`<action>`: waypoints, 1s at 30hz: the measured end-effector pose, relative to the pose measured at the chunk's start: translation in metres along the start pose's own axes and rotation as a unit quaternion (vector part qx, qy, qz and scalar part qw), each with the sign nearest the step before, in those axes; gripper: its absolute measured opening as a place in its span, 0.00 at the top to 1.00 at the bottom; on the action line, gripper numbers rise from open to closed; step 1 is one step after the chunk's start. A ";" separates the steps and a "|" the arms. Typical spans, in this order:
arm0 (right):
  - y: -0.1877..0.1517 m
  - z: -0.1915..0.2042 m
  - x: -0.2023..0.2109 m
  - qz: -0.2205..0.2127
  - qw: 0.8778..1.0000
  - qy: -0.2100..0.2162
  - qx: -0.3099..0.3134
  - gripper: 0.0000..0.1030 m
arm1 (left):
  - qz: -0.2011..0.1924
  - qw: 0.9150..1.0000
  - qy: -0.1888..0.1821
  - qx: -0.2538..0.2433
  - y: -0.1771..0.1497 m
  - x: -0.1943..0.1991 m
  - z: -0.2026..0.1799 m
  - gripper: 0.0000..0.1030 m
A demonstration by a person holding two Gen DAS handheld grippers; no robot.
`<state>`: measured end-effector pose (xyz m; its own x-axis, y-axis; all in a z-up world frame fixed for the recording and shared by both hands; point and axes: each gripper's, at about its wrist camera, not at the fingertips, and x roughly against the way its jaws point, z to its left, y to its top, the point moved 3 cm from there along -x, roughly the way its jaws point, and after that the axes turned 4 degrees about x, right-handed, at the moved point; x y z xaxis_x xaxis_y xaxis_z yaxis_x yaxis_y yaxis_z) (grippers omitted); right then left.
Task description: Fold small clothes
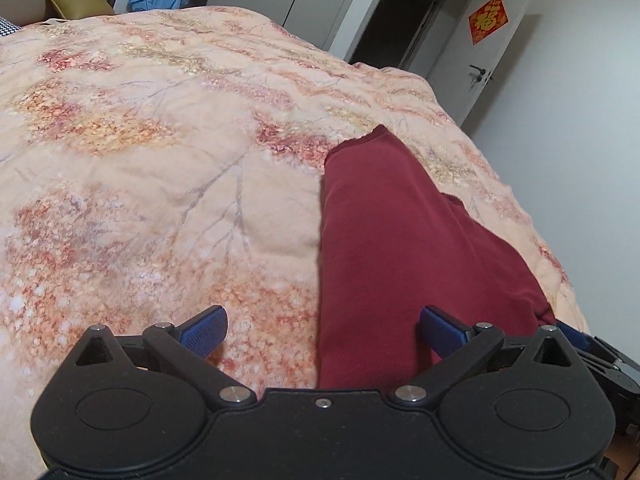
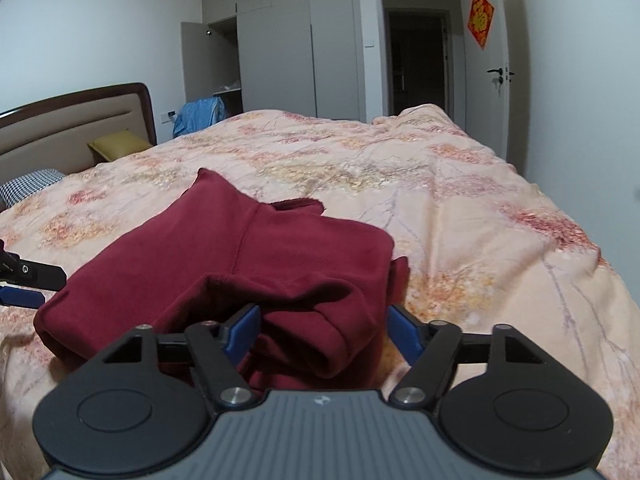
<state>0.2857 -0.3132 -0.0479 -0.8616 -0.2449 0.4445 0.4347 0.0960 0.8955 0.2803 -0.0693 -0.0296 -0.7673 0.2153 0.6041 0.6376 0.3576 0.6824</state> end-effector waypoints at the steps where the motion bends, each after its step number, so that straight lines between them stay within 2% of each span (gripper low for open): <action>1: 0.000 0.001 -0.001 0.001 1.000 -0.003 0.003 0.34 | 0.001 1.000 0.000 -0.001 -0.001 -0.001 0.000 0.01; 5: -0.002 0.003 0.000 0.000 1.000 -0.013 0.015 0.45 | 0.006 1.000 -0.001 -0.002 -0.003 -0.003 -0.001 0.01; 8: -0.003 0.004 0.002 0.002 1.000 -0.012 0.021 0.61 | 0.007 1.000 0.000 -0.003 -0.004 -0.003 -0.001 0.01; 15: -0.004 0.013 0.011 -0.009 0.998 -0.021 0.057 0.79 | 0.012 1.000 0.001 -0.005 -0.006 -0.003 -0.002 0.01; 21: -0.012 0.014 0.022 -0.016 0.997 -0.030 0.068 0.82 | 0.015 1.000 0.001 -0.007 -0.009 -0.003 -0.001 0.01; 30: -0.025 0.005 0.017 0.000 0.999 -0.032 0.034 0.82 | 0.020 1.000 0.004 -0.012 -0.012 -0.004 0.000 0.01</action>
<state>0.2592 -0.3143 -0.0623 -0.8780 -0.1827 0.4425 0.4171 0.1618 0.8944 0.2755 -0.0743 -0.0401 -0.7405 0.2223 0.6342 0.6695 0.3262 0.6674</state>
